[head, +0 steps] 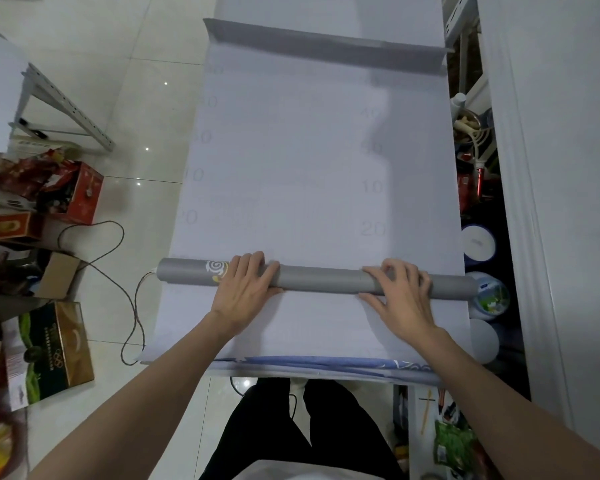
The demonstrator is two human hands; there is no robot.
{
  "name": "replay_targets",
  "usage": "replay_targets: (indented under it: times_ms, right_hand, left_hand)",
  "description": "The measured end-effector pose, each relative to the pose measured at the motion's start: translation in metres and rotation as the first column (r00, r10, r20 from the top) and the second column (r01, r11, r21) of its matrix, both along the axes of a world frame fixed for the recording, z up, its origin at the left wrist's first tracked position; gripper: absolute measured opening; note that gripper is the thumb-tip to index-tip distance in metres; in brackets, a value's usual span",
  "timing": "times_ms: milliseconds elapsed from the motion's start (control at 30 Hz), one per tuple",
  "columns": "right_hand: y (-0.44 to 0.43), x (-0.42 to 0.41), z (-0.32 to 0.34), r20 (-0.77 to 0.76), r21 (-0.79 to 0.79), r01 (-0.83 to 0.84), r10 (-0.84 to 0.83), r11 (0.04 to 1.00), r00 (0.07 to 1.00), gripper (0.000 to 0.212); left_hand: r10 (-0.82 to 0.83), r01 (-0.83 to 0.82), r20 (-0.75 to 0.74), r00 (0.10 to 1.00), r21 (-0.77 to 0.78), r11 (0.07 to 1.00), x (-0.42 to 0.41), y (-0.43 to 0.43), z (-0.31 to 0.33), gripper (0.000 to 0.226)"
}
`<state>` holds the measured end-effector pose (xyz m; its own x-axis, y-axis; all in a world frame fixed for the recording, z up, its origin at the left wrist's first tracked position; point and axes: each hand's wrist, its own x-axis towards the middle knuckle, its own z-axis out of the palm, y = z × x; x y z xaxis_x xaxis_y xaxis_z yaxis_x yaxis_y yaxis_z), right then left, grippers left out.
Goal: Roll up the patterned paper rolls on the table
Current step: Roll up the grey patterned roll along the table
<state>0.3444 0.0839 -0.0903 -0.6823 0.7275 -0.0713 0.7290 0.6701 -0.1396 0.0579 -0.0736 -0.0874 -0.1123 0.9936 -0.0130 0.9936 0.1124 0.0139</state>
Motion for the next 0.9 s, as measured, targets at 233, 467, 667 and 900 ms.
replay_targets:
  times_ms: [233, 467, 667, 900]
  right_hand:
    - [0.0039, -0.0026, 0.0033, 0.019, -0.014, 0.019, -0.018, 1.0, 1.0, 0.041]
    - [0.0014, -0.0033, 0.008, 0.025, 0.0, -0.046, 0.046, 0.999, 0.999, 0.047]
    - [-0.0035, -0.0029, 0.0046, 0.003, 0.016, 0.001, -0.001, 1.0, 1.0, 0.039]
    - [-0.0012, -0.0048, 0.0065, 0.046, 0.063, -0.027, 0.024, 0.998, 0.999, 0.049]
  left_hand:
    - [-0.061, 0.061, 0.02, 0.998, -0.016, 0.998, -0.0051, 0.0042, -0.0006, 0.038]
    - [-0.025, 0.026, 0.009, 1.0, -0.026, 0.999, 0.0001, 0.0032, 0.0062, 0.051]
    - [-0.057, 0.056, 0.028, 0.998, 0.002, 0.998, -0.0007, -0.0016, -0.0005, 0.043]
    - [-0.071, 0.071, 0.014, 0.997, -0.041, 0.997, -0.0043, 0.004, 0.0053, 0.049]
